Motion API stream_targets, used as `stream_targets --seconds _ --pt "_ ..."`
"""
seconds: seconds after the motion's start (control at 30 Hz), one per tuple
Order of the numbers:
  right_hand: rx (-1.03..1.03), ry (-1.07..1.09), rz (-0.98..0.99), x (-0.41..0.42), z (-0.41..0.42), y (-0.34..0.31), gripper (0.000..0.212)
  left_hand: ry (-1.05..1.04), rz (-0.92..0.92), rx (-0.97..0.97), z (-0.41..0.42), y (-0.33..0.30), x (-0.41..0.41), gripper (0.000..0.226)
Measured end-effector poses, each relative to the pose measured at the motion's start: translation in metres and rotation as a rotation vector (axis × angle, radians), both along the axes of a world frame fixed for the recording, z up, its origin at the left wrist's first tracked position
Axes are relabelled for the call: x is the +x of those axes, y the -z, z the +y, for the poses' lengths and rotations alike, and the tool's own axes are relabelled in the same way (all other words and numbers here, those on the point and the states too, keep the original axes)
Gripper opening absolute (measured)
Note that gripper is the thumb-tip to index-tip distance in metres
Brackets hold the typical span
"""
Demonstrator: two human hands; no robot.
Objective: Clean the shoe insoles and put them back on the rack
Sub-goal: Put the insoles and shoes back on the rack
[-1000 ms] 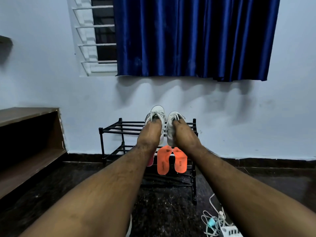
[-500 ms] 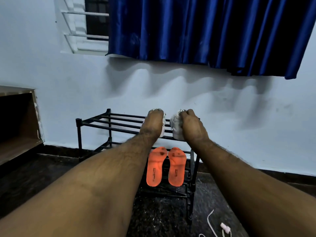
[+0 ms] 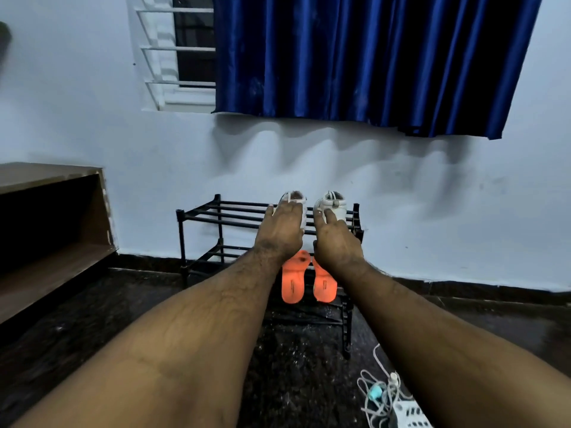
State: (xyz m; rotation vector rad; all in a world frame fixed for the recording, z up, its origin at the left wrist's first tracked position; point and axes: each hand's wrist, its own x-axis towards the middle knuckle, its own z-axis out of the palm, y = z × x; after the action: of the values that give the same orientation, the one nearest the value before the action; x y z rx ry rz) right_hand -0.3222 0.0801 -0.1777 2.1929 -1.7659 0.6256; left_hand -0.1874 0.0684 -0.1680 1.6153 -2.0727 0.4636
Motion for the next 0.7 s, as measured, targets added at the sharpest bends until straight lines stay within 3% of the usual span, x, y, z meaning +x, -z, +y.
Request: stream_targets --seconds 0.33,0.7 --pt "0.132 -0.069 -0.101 0.067 0.107 -0.001 0.058 -0.118 0.055 0.040 0.133 0.021 0.071 0.048" --pt "0.394 -0.161 -0.123 0.149 0.170 0.120 0.047 -0.273 0.105 0.248 0.229 0.129 0.165 0.040"
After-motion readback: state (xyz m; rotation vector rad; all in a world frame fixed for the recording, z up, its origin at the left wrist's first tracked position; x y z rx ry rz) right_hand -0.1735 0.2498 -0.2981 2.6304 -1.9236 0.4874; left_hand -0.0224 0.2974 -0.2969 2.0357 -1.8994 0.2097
